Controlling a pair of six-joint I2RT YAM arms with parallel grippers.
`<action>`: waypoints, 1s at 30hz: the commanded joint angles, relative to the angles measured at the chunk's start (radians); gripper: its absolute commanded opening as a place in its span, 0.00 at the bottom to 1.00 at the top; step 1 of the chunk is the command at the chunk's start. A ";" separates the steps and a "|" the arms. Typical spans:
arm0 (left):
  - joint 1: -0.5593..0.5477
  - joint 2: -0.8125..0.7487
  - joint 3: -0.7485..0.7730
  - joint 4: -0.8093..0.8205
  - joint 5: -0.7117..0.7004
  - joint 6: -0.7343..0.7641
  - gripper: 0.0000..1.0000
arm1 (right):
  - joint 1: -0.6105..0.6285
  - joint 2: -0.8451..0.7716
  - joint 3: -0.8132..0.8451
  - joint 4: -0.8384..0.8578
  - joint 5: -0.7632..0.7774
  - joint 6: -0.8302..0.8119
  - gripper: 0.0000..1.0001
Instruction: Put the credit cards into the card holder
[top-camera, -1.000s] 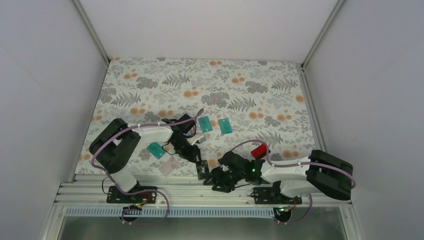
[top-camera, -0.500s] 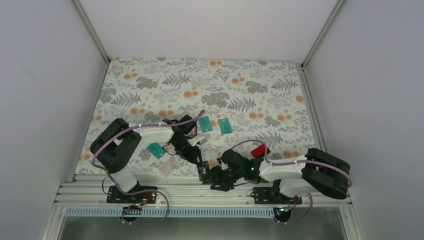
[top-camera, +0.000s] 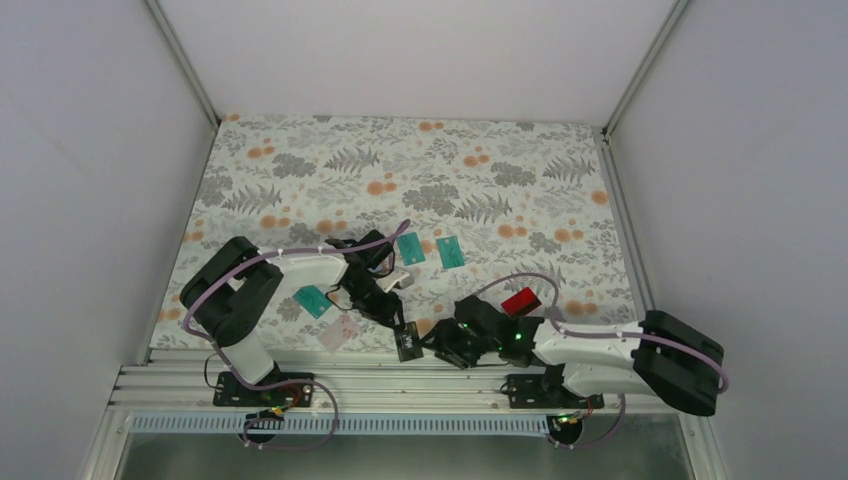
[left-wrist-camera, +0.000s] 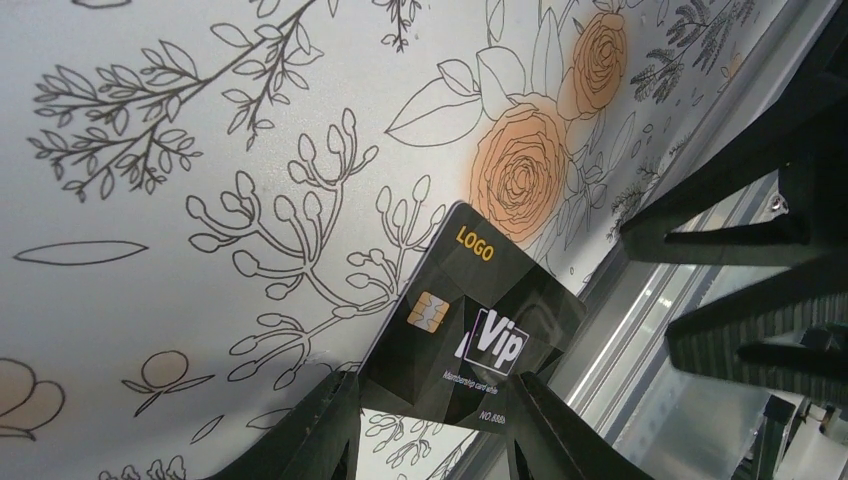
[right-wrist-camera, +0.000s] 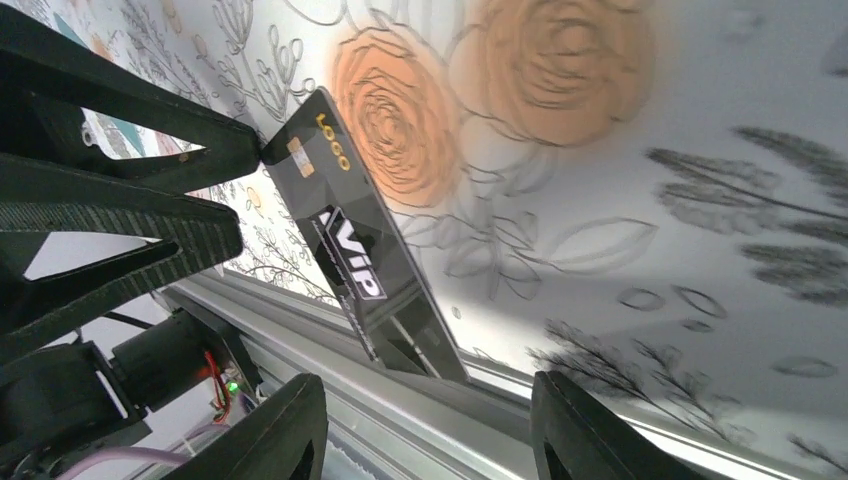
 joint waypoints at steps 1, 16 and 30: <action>-0.006 0.016 0.009 0.009 -0.041 -0.009 0.38 | 0.005 0.114 0.083 -0.074 -0.024 -0.090 0.52; -0.006 0.008 -0.006 0.009 -0.047 -0.010 0.38 | 0.072 0.264 0.215 -0.192 -0.071 -0.117 0.52; -0.006 0.030 -0.003 0.018 -0.040 -0.002 0.38 | 0.105 0.207 0.111 -0.056 -0.027 -0.037 0.52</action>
